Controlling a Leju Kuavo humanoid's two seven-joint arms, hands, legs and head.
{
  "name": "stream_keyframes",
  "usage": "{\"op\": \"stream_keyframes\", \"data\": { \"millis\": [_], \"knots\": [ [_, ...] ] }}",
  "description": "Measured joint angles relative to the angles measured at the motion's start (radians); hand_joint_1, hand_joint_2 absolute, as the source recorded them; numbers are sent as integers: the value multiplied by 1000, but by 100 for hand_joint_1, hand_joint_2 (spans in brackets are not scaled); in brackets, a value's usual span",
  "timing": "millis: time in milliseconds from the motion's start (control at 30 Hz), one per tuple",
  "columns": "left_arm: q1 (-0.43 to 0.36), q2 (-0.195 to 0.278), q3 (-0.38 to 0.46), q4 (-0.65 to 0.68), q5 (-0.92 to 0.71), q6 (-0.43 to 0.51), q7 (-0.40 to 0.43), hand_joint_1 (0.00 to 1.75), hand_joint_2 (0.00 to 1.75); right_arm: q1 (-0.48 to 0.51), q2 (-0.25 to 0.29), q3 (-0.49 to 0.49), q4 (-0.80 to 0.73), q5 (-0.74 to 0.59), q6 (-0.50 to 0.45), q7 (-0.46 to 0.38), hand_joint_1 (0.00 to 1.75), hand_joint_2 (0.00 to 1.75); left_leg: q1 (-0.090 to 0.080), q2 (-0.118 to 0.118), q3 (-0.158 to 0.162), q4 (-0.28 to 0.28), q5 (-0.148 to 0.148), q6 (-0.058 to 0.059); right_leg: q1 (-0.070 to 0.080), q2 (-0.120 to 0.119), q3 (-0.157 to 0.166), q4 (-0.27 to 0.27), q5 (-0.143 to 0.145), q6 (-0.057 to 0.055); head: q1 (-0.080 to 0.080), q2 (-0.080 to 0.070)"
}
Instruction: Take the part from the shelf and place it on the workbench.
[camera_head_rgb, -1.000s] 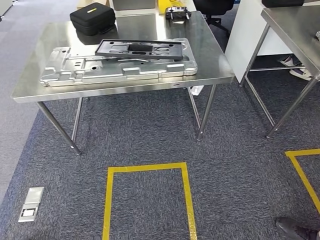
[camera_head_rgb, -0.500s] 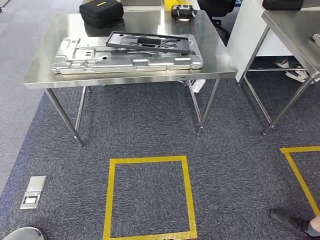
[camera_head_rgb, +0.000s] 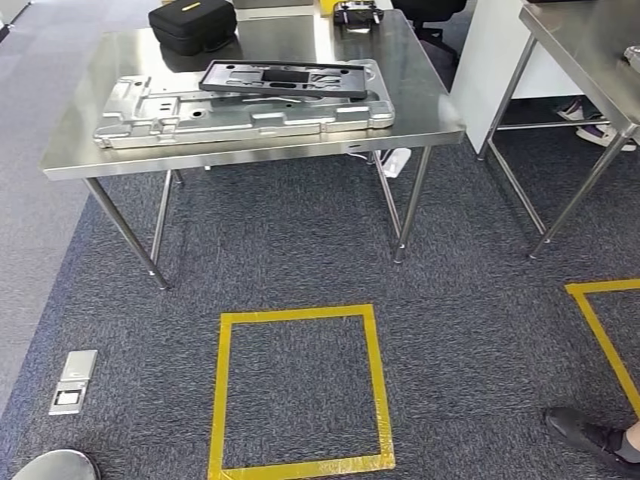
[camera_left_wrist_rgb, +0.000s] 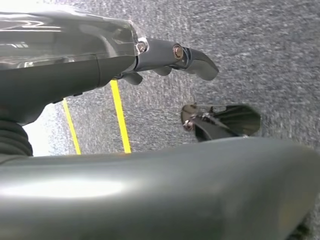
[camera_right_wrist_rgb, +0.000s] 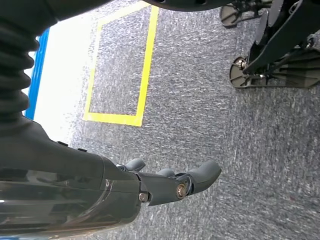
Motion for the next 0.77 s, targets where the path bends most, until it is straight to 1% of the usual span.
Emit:
{"op": "stream_keyframes", "data": {
  "millis": [33,67,100,133,167,200,300,333,433,467,567,667,700,733,767],
  "knots": [
    [1,0,2,0,0,0,1,0,175,0,0,-2,0,0,1,0,0,175,2,0,7,-11,19,-1,0,0,0,1,0,0,0,0],
    [1,0,4,0,-1,0,3,0,175,0,0,-4,0,0,3,0,0,175,3,0,31,-62,54,0,0,0,1,2,0,1,0,0],
    [1,0,7,0,-2,-1,4,0,175,-1,0,-5,0,1,4,0,0,175,4,0,64,-132,94,2,-1,0,2,2,0,3,0,0],
    [0,0,10,0,-4,-1,6,0,175,-2,0,-6,0,2,5,-1,0,175,3,-1,93,-197,124,5,1,1,3,4,0,6,0,0],
    [-1,0,14,0,-6,-1,6,0,175,-2,0,-6,0,3,5,-3,0,175,1,-1,113,-245,141,9,3,1,2,5,1,11,0,0],
    [-1,0,17,0,-8,-2,7,0,175,-3,-1,-6,0,3,5,-6,0,175,0,-2,120,-268,145,13,4,1,-2,7,2,16,0,0],
    [8,0,12,-1,-1,-1,13,0,175,0,-7,12,-2,-24,5,-12,0,175,-3,-2,115,-277,142,26,5,2,-9,7,7,32,0,0],
    [12,1,5,-3,8,-1,15,0,175,3,-9,25,-3,-43,5,-12,0,175,-3,-2,114,-279,144,28,5,3,-8,5,8,28,2,0],
    [21,2,-23,-12,40,3,23,0,175,13,-19,75,-8,-109,4,-11,0,175,-3,-2,113,-281,145,31,5,6,-7,-2,10,10,6,0],
    [23,2,-33,-15,51,4,25,0,175,17,-22,92,-10,-131,4,-10,0,175,-4,-2,113,-280,145,31,4,7,-7,-2,11,12,6,0],
    [32,3,-66,-24,84,9,33,0,175,29,-30,148,-19,-199,2,-7,0,175,-7,-2,112,-276,145,34,2,8,-7,-2,16,23,6,0],
    [44,5,-108,-37,123,13,42,0,44,42,-37,215,-28,-276,-1,-2,0,175,-9,-2,111,-274,144,36,0,9,-7,-3,17,34,6,0],
    [48,6,-123,-41,136,15,45,0,0,46,-38,238,-31,-302,-2,0,0,131,-9,-2,111,-274,143,36,0,9,-7,-3,17,36,6,0],
    [51,7,-136,-45,148,17,48,0,0,50,-40,260,-35,-326,-4,1,0,87,-9,-2,111,-274,143,36,0,9,-8,-3,16,37,6,0],
    [53,8,-143,-48,154,18,49,0,0,53,-41,271,-37,-339,-5,2,0,58,-9,-2,111,-274,143,36,0,9,-8,-3,16,38,6,0]
  ]
}}
